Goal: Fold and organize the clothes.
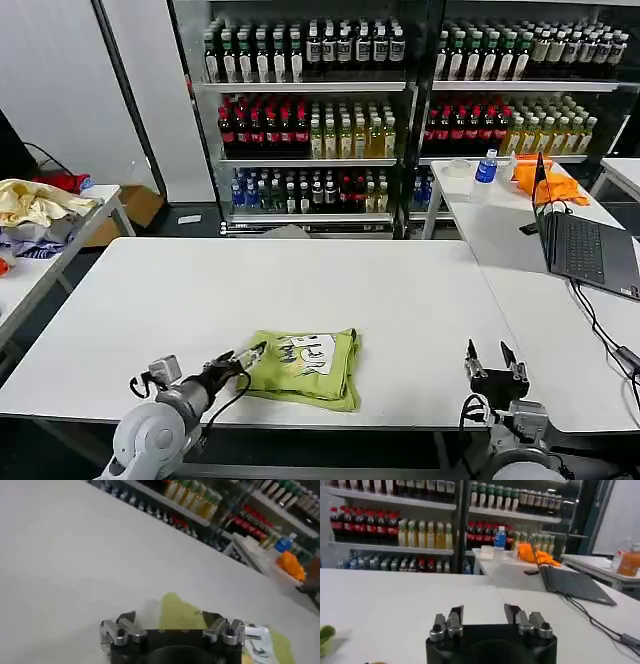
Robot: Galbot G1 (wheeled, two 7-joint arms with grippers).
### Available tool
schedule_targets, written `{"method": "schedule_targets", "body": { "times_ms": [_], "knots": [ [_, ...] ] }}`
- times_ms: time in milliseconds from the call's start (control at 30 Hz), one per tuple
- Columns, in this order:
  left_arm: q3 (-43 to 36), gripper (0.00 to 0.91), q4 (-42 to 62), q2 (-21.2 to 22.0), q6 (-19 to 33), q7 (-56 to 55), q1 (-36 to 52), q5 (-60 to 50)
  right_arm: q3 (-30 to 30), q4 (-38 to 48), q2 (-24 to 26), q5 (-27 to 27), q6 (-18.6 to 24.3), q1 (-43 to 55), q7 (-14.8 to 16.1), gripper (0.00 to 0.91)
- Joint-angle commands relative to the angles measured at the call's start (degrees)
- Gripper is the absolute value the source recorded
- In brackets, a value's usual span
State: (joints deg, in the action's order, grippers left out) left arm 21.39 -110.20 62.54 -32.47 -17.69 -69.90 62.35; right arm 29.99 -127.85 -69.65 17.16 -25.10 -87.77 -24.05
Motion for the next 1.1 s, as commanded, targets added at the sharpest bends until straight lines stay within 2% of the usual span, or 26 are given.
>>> {"method": "schedule_targets", "body": {
  "times_ms": [33, 433, 467, 500, 533, 1100],
  "knots": [
    [1.78, 0.907, 1.76, -0.23, -0.65, -0.26, -1.24, 5.53, 0.62, -1.06, 0.1, 0.01, -0.06, -1.11, -0.01, 0.615],
    [-0.71, 0.907, 4.21, 3.76, -0.58, 1.2, 0.6, 7.69, 1.3, -2.78, -0.01, -0.23, -0.05, -3.13, 0.01, 0.615],
    [-0.65, 0.453, 4.88, 3.87, -0.57, 1.32, 0.93, 7.7, 1.44, -2.89, 0.0, -0.25, -0.02, -3.34, 0.0, 0.615],
    [-0.57, 0.091, 4.97, 3.86, -0.53, 1.47, 0.95, 7.75, 1.5, -2.94, 0.0, -0.25, 0.0, -3.45, 0.01, 0.615],
    [-0.53, 0.02, 4.93, 3.86, -0.49, 1.54, 0.86, 7.84, 1.59, -3.0, 0.0, -0.24, 0.03, -3.58, 0.02, 0.615],
    [1.78, 0.02, 3.52, 7.16, -0.05, 3.48, -1.49, 12.38, 2.0, -3.68, -0.42, -0.28, -0.01, -3.95, -0.07, 0.615]
  ]
}}
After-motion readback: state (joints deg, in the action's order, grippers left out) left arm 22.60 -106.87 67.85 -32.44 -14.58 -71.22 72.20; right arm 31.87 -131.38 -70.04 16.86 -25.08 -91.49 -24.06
